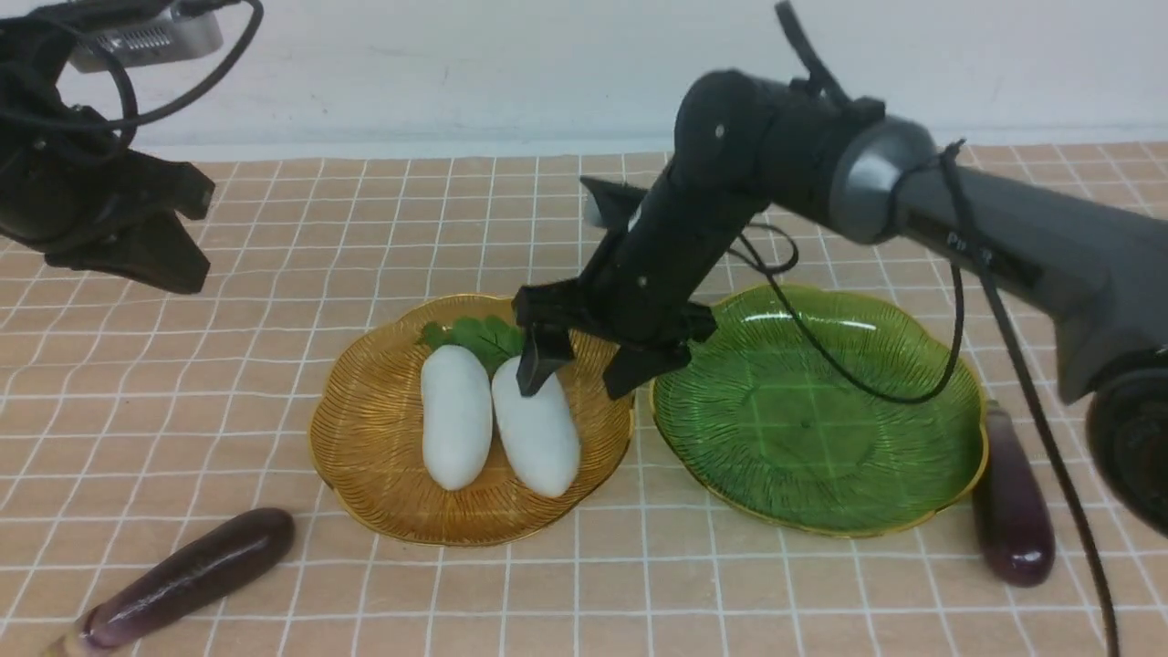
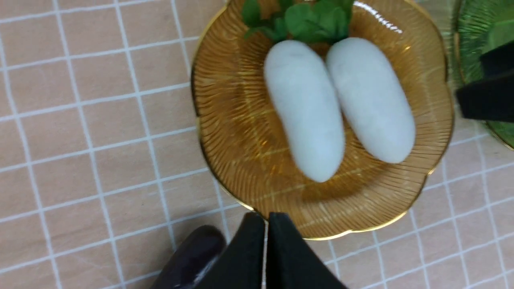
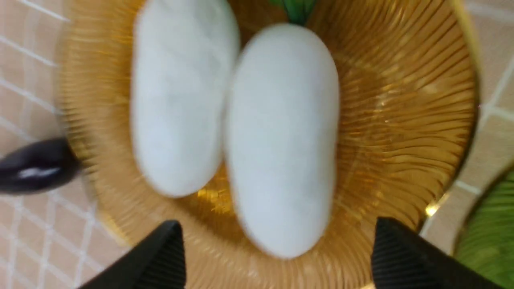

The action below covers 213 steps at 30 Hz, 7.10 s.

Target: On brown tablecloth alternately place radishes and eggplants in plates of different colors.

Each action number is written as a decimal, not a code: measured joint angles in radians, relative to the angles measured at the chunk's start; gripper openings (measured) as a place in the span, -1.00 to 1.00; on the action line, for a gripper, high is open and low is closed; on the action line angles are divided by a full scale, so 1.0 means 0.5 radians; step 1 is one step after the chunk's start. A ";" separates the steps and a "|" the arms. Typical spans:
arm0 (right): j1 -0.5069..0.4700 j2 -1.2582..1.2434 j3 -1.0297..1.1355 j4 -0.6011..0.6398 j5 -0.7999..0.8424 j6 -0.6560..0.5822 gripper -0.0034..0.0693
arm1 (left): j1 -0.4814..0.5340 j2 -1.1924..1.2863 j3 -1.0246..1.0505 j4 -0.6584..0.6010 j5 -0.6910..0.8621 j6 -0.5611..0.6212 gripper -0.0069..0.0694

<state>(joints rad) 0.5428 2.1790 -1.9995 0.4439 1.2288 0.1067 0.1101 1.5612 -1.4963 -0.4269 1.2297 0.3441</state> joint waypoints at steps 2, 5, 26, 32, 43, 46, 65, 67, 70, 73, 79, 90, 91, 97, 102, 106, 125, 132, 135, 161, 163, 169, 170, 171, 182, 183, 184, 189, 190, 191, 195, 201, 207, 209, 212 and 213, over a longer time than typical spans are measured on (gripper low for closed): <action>0.000 -0.195 0.053 -0.058 0.002 -0.031 0.46 | 0.000 -0.021 0.000 -0.035 0.000 0.037 -0.83; 0.000 -0.498 0.183 -0.257 0.014 -0.038 0.24 | -0.006 -0.080 0.000 -0.051 0.002 0.054 -0.83; -0.004 -1.764 1.409 -0.836 0.063 0.058 -0.50 | -0.228 -0.282 0.901 0.430 -0.221 0.147 -0.51; -0.004 -1.764 1.423 -0.831 0.061 0.045 -0.50 | -0.229 -0.187 0.901 0.547 -0.255 0.154 0.39; -0.004 -1.764 1.433 -0.756 0.061 0.024 -0.50 | -0.229 0.435 0.901 0.757 -0.557 0.235 0.63; -0.004 -1.764 1.433 -0.739 0.061 -0.005 -0.50 | -0.229 0.506 0.901 0.755 -0.527 0.207 0.14; -0.082 -1.764 1.433 -1.495 0.056 0.323 -0.50 | -0.765 0.002 0.099 0.150 -0.175 -0.246 -0.09; -0.162 -1.764 1.433 -1.516 0.050 0.329 -0.50 | -0.909 0.051 -0.018 0.112 -0.206 -0.332 -0.09; -0.319 -1.764 1.433 -1.499 0.048 0.329 -0.50 | -1.108 0.154 -0.156 0.099 -0.253 -0.416 -0.09; -0.551 -1.764 1.433 -1.396 0.048 0.285 -0.50 | -1.277 0.338 -0.335 0.097 -0.308 -0.470 -0.09; -0.961 -1.760 1.473 -0.969 0.045 0.055 -0.50 | -1.535 0.865 -0.758 0.062 -0.394 -0.648 -0.09; -1.100 -1.760 2.007 -0.556 -0.219 -0.165 -0.34 | -1.586 1.572 -1.448 0.034 -0.482 -0.724 0.11; -1.100 -1.760 2.044 -0.551 -0.277 -0.175 -0.27 | -1.583 1.578 -1.458 0.034 -0.498 -0.731 0.20; -1.100 -1.752 2.118 -0.543 -0.426 -0.176 0.16 | -1.528 1.584 -1.538 0.033 -0.453 -0.846 0.65; -1.100 -1.649 2.118 -0.536 -0.484 -0.176 0.55 | -1.472 1.584 -1.656 0.033 -0.346 -0.912 0.74; -1.100 -1.486 2.118 -0.503 -0.543 -0.176 0.73 | -1.404 1.584 -1.856 0.033 -0.137 -0.945 0.56; -1.100 -0.858 2.118 -0.092 -0.865 -0.562 0.52 | -1.237 1.510 -2.357 0.125 0.055 -0.848 -0.83; -1.333 -0.931 2.065 -0.308 -0.578 -0.341 0.23 | -1.218 1.454 -2.357 0.247 0.081 -0.827 -0.83; -1.436 -1.139 2.063 -0.303 -0.509 -0.306 0.23 | -1.177 1.397 -2.357 0.274 0.083 -0.827 -0.83; -0.597 -0.432 0.852 -0.204 -0.041 -0.364 0.55 | -1.151 0.379 -0.913 0.833 0.083 -0.790 -0.83; -0.597 -0.439 0.847 -0.259 -0.024 -0.355 0.56 | -1.151 0.310 -0.850 0.874 0.083 -0.792 -0.83; -0.597 -0.892 1.097 -0.381 -0.013 -0.350 0.30 | -1.151 0.090 -0.598 0.918 0.079 -0.812 -0.83; -0.597 -1.034 1.173 -0.398 -0.007 -0.350 0.21 | -1.151 0.032 -0.549 0.926 0.079 -0.821 -0.83; -0.597 -1.184 1.234 -0.412 -0.002 -0.350 0.10 | -1.151 -0.041 -0.486 0.947 0.076 -0.829 -0.83; -0.597 -3.195 2.244 -0.626 -0.895 -0.353 -0.85 | -1.151 -0.554 0.213 0.973 -0.459 -0.925 -0.83; -0.597 -3.409 2.362 -0.647 -1.012 -0.305 -0.89 | -1.151 -0.572 0.256 0.972 -0.476 -0.930 -0.83; -0.597 -3.573 2.474 -0.677 -1.119 -0.227 -0.91 | -1.151 -0.588 0.312 0.972 -0.492 -0.932 -0.83; -0.597 -4.110 2.827 -0.955 -1.266 0.045 -0.94 | -1.151 -0.598 0.406 0.970 -0.521 -0.932 -0.83; -0.597 -4.172 2.875 -1.006 -1.276 0.070 -0.94 | -1.151 -0.598 0.415 0.970 -0.531 -0.932 -0.83; -0.597 -4.252 2.935 -1.072 -1.295 0.095 -0.94 | -1.151 -0.598 0.424 0.968 -0.543 -0.932 -0.83; -0.597 -4.380 3.099 -1.268 -1.357 0.179 -0.94 | -1.153 -0.607 0.443 0.962 -0.588 -0.932 -0.83; -0.597 -4.378 3.127 -1.284 -1.417 0.308 -0.94 | -1.155 -0.689 0.533 0.961 -0.704 -0.934 -0.83; -0.597 -4.378 3.130 -1.296 -1.426 0.330 -0.95 | -1.155 -1.013 0.866 1.003 -0.951 -0.969 -0.83; -0.597 -4.378 3.130 -1.296 -1.424 0.334 -0.95 | -1.155 -1.133 0.996 1.012 -1.071 -1.002 -0.83; -0.597 -4.378 3.130 -1.298 -1.423 0.334 -0.95 | -1.155 -1.338 1.204 1.012 -1.246 -1.028 -0.83; -0.597 -4.378 3.130 -1.298 -1.423 0.334 -0.95 | -1.155 -1.378 1.247 1.012 -1.268 -1.033 -0.83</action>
<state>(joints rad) 0.2442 -0.0101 -0.4347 -0.2050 0.5174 0.2737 -0.4676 0.8719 -0.8728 0.0791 0.5956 -0.1724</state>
